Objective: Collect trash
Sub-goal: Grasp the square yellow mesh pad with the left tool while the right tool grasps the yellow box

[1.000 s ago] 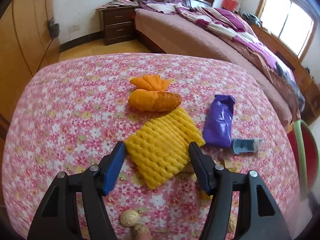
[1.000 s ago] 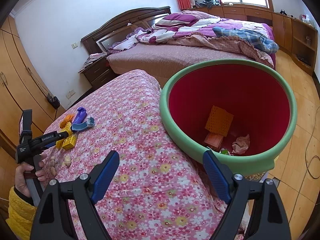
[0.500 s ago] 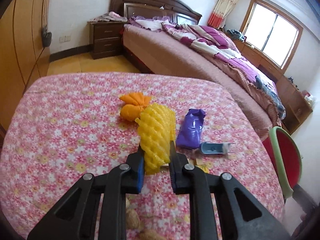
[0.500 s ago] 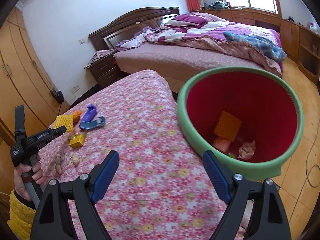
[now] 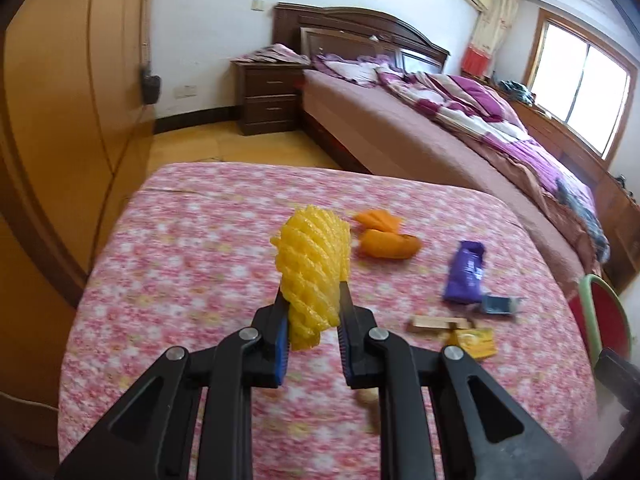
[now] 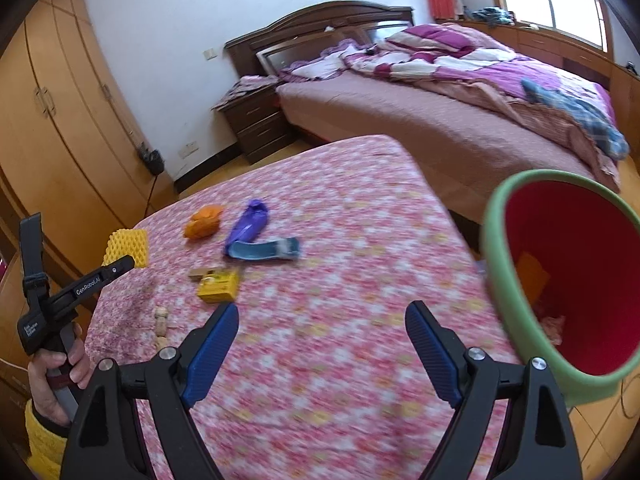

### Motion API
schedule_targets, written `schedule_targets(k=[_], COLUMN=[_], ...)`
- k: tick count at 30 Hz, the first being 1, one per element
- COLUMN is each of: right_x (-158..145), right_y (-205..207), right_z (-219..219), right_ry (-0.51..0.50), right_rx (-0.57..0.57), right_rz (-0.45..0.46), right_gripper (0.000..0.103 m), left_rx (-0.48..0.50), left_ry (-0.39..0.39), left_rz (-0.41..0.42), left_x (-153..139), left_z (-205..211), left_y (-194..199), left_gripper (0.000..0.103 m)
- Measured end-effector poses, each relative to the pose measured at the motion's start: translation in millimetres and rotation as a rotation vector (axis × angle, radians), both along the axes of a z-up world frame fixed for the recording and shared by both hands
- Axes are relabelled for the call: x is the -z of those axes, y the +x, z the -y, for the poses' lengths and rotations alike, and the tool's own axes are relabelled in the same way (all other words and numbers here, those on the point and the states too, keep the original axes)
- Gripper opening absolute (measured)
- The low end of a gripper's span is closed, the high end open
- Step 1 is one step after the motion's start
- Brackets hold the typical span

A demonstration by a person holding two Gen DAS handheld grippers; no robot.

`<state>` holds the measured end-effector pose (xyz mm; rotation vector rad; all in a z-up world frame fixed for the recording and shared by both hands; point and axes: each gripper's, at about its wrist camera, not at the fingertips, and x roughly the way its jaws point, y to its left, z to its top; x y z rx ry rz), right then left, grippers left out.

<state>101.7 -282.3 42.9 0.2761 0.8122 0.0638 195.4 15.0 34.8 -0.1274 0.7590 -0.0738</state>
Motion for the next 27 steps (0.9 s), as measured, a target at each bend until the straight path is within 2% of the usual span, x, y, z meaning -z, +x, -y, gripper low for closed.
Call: schedule_targets(k=[5,12,18,20,21,22,27], right_x=[12,32,49,53,55,55,55], right_y=[28,57,76,79,80,79,78], right_z=[-34,-77,-99,-101,-103,-104,-99], right_ry=[-0.023,-0.064,-0.086,-0.090,-0.100,-0.114,-0.070], right_rx=[-0.050,-0.119,-0.136,-0.133,-0.126,-0.122,-0.120], right_rz=[-0.025,-0.055,-0.090,-0.093,-0.089,-0.079,-0.071], right_gripper=[0.087,0.086,0.071,0.061,0.059,0.048,0.046], left_rx=[-0.041,-0.042,-0.017,-0.009,-0.006,-0.003,0.009], left_ry=[0.006,-0.005,-0.010,-0.012,-0.012,-0.013,-0.018], left_rz=[0.001,0.001,0.002,0.000,0.000,0.000,0.005], left_x=[9,19,24,25,25,26,25], left_z=[-14,-12,-7,-5,-4,-3,0], left_y=[4,6,8,8,8,7,5], left_gripper=[0.020,0.020,0.020,0.020,0.020,0.020,0.020])
